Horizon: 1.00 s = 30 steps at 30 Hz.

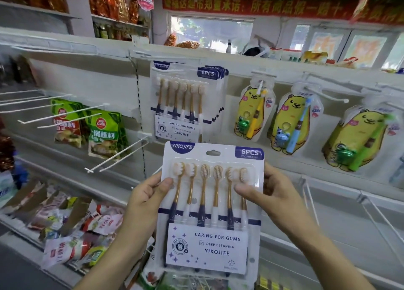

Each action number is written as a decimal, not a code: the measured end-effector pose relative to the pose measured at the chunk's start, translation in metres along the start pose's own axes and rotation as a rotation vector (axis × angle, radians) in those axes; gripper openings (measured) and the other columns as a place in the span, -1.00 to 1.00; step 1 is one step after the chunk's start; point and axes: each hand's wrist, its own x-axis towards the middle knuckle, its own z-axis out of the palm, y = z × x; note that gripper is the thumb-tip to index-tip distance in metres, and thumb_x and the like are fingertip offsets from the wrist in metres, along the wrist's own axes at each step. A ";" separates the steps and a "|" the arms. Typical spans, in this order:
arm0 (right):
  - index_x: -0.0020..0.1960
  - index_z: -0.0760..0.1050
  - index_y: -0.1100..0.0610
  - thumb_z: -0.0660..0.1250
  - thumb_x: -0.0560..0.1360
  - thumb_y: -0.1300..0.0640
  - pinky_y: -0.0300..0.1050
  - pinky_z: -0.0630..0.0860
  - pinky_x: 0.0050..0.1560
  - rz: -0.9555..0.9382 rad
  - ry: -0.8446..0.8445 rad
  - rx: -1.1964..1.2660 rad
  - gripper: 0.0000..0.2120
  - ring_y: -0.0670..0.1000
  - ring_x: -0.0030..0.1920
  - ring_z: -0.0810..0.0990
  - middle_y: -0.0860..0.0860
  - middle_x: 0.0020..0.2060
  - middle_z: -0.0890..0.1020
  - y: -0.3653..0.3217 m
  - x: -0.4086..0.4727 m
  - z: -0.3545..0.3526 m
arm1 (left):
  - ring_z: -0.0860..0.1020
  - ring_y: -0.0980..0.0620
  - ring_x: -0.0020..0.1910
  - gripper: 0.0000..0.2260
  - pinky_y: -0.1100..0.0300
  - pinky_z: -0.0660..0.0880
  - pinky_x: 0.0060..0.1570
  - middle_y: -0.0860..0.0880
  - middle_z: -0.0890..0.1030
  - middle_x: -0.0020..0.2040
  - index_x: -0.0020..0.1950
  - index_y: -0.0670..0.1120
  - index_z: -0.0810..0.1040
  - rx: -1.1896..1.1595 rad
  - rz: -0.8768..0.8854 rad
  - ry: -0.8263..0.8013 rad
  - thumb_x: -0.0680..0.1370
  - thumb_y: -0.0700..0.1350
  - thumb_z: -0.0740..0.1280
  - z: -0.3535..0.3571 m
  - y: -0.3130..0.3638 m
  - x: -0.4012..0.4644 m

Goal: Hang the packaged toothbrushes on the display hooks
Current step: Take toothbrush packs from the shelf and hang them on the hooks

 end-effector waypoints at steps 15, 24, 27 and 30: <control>0.21 0.57 0.08 0.48 0.39 0.40 -0.12 0.64 0.04 -0.226 0.269 0.080 -0.55 0.04 0.05 0.72 0.02 0.04 0.73 -0.045 0.056 0.102 | 0.71 0.01 -0.02 -0.57 0.18 0.63 -0.03 -0.02 0.74 -0.01 0.16 0.07 0.62 0.235 -0.112 -0.282 0.32 -0.01 0.62 -0.120 0.011 0.050; 0.22 0.54 0.19 0.46 0.44 0.41 -0.25 0.62 -0.03 -0.366 0.341 0.066 -0.62 -0.03 0.05 0.71 0.02 0.04 0.72 -0.073 0.092 0.133 | 0.71 -0.01 -0.01 -0.57 0.14 0.64 0.02 -0.03 0.74 0.00 0.20 -0.05 0.59 0.206 0.081 -0.273 0.34 -0.18 0.50 -0.142 0.036 0.096; 0.22 0.54 0.18 0.46 0.44 0.39 -0.21 0.62 0.00 -0.375 0.371 0.045 -0.62 0.01 0.07 0.71 0.05 0.06 0.72 -0.080 0.101 0.133 | 0.71 0.02 -0.03 -0.58 0.22 0.63 -0.04 0.00 0.74 -0.01 0.20 -0.04 0.59 0.199 0.129 -0.298 0.36 -0.17 0.49 -0.142 0.041 0.107; 0.21 0.55 0.17 0.47 0.43 0.40 -0.17 0.62 0.04 -0.373 0.406 0.020 -0.61 0.02 0.08 0.71 0.05 0.06 0.72 -0.082 0.108 0.133 | 0.71 0.05 -0.03 -0.60 0.23 0.63 -0.04 0.04 0.74 -0.01 0.20 -0.03 0.58 0.203 0.160 -0.316 0.36 -0.14 0.48 -0.141 0.044 0.115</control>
